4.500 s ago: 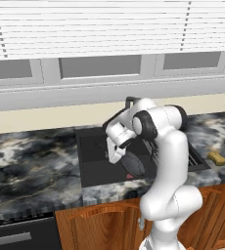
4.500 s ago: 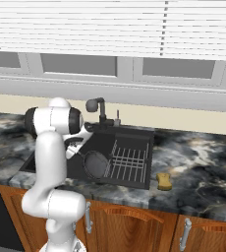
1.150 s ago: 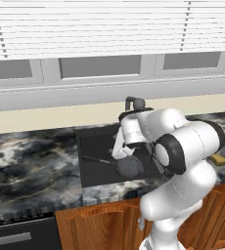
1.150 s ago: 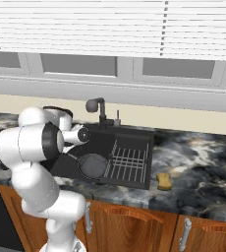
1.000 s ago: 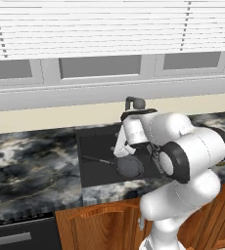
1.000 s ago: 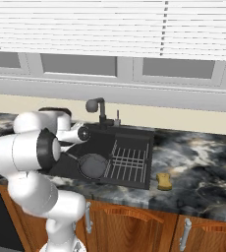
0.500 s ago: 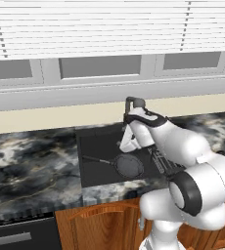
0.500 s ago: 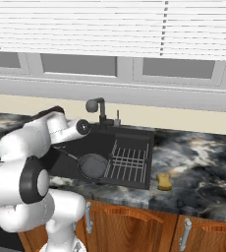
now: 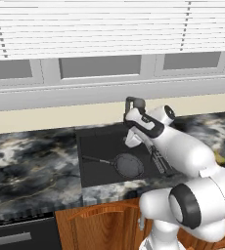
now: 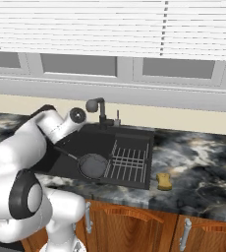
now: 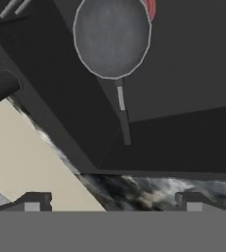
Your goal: Pick the pan and sponge and place them into the sink. Then turn on the water.
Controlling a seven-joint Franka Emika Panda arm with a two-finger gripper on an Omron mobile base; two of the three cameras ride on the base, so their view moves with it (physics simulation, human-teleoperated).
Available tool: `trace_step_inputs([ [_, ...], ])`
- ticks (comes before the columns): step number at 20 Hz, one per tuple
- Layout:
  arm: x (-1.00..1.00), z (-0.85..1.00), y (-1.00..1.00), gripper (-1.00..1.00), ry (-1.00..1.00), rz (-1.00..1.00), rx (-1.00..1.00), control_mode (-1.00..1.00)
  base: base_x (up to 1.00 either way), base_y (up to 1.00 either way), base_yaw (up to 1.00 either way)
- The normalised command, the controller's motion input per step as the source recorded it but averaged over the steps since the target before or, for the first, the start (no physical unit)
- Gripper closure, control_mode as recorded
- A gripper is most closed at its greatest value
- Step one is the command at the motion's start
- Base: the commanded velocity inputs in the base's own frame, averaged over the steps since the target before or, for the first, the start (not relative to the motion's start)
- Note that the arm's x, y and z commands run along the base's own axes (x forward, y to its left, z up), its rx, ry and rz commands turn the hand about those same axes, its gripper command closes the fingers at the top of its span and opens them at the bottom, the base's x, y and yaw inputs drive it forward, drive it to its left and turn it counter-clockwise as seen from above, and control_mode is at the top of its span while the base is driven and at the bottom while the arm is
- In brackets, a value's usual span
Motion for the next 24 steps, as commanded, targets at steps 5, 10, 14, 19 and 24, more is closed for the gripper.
trace_step_inputs([
  [5, -0.06, 0.39, -0.22, -1.0, 0.02, -0.09, -0.06, -1.0, 0.0, 0.0, 0.0],
  [10, -0.15, 0.31, -0.18, -1.0, 0.03, -0.12, 0.04, -1.0, 0.0, 0.0, 0.0],
  [14, -0.33, 0.2, -0.01, -1.0, 0.05, -0.1, 0.1, -1.0, 0.0, 0.0, 0.0],
  [19, -0.23, 0.31, -0.07, -1.0, 0.03, -0.14, 0.1, -1.0, 0.0, 0.0, 0.0],
  [24, -0.19, 0.39, -0.04, -1.0, -0.01, -0.18, 0.1, -1.0, 0.0, 0.0, 0.0],
])
